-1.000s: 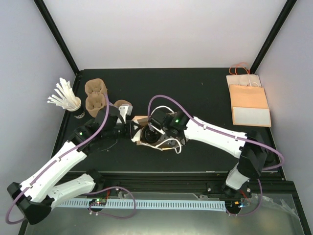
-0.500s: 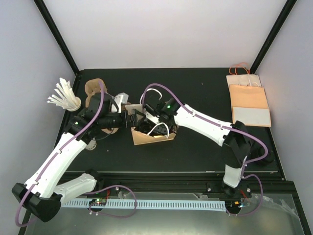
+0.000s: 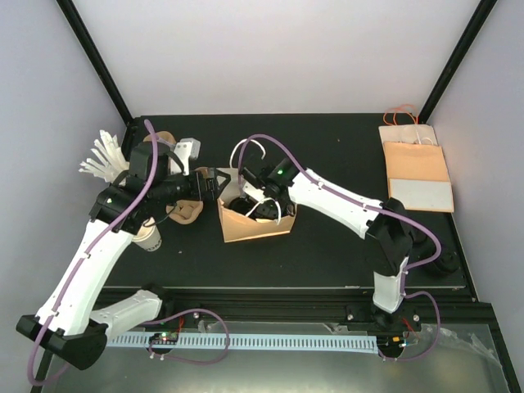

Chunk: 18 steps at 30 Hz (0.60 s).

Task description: Pack the takeout coffee

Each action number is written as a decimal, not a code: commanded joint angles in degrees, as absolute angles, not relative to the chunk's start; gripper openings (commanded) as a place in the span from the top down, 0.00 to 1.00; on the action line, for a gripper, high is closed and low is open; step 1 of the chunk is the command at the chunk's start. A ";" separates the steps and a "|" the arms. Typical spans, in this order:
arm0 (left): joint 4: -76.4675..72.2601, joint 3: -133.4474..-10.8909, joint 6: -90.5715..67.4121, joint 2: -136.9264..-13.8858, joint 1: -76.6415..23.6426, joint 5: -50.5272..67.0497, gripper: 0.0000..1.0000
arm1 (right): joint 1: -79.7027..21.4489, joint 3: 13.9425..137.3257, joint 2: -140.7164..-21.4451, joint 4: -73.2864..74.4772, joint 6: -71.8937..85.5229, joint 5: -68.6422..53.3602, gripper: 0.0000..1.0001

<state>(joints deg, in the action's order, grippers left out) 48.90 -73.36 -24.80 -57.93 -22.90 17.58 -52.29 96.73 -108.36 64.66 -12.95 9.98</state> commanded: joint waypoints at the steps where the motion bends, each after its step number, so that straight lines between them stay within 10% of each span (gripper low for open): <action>1: 50.21 -73.41 -22.17 -58.03 -21.74 15.77 0.01 | -52.53 93.14 -116.77 60.50 -12.45 2.56 0.99; 18: 49.96 -70.74 -20.92 -58.78 -20.45 16.23 0.01 | -52.56 95.79 -122.12 61.14 -12.48 1.10 0.99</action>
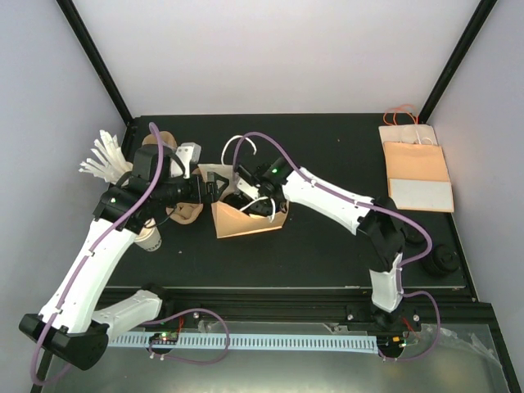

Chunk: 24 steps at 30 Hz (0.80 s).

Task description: Pack the takeout coffee

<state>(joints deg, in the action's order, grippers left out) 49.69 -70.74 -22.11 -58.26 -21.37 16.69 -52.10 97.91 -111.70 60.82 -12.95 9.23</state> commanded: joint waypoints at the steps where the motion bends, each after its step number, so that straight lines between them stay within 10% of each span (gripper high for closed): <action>1: 49.90 -70.75 -20.85 -58.80 -20.28 16.18 0.01 | -52.56 97.12 -122.54 62.39 -12.70 1.17 0.99; 24: 51.00 -68.70 -17.80 -58.58 -15.66 17.28 0.01 | -52.55 103.33 -136.88 71.16 -11.57 1.71 0.99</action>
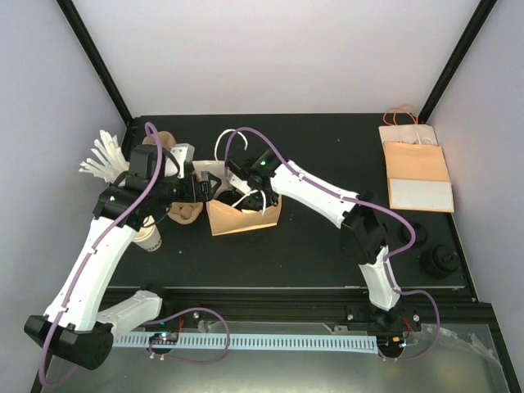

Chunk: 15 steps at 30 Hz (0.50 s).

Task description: Pack the takeout coffee

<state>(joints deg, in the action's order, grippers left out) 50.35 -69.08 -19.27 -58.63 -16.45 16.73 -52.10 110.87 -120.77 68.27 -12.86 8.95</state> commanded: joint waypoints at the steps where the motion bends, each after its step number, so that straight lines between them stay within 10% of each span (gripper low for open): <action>1: 50.99 -68.55 -17.72 -58.58 -15.60 17.39 0.01 | -52.56 103.16 -137.19 71.19 -11.40 1.75 0.99; 15: 51.76 -68.45 -15.85 -59.79 -13.64 18.23 0.01 | -52.56 113.16 -131.50 75.82 -7.61 5.52 0.88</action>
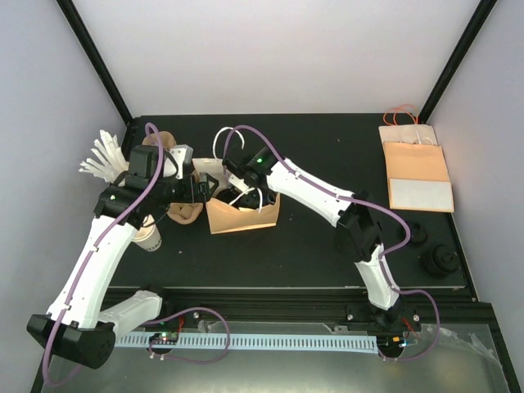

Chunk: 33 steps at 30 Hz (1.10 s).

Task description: Pack the takeout coffee

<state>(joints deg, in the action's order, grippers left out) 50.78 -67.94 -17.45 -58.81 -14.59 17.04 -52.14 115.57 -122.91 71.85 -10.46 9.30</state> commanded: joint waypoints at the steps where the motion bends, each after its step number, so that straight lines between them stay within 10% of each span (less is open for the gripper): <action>1: 51.83 -68.59 -15.69 -59.93 -13.48 18.30 0.01 | -52.56 114.14 -131.08 76.37 -7.42 6.21 0.84; 9: 52.03 -69.15 -15.82 -60.21 -13.10 19.16 0.01 | -52.53 122.95 -127.30 79.27 -5.46 8.93 0.61; 12: 52.04 -69.17 -15.82 -60.15 -13.10 19.44 0.01 | -52.54 122.91 -125.40 79.37 -4.92 9.94 0.33; 20: 52.03 -69.43 -15.99 -59.85 -13.10 20.31 0.01 | -52.65 123.97 -121.46 79.73 -4.14 9.61 0.00; 33: 51.50 -70.15 -16.09 -62.38 -13.08 22.30 0.05 | -53.87 124.51 -115.62 80.25 -2.85 7.96 0.00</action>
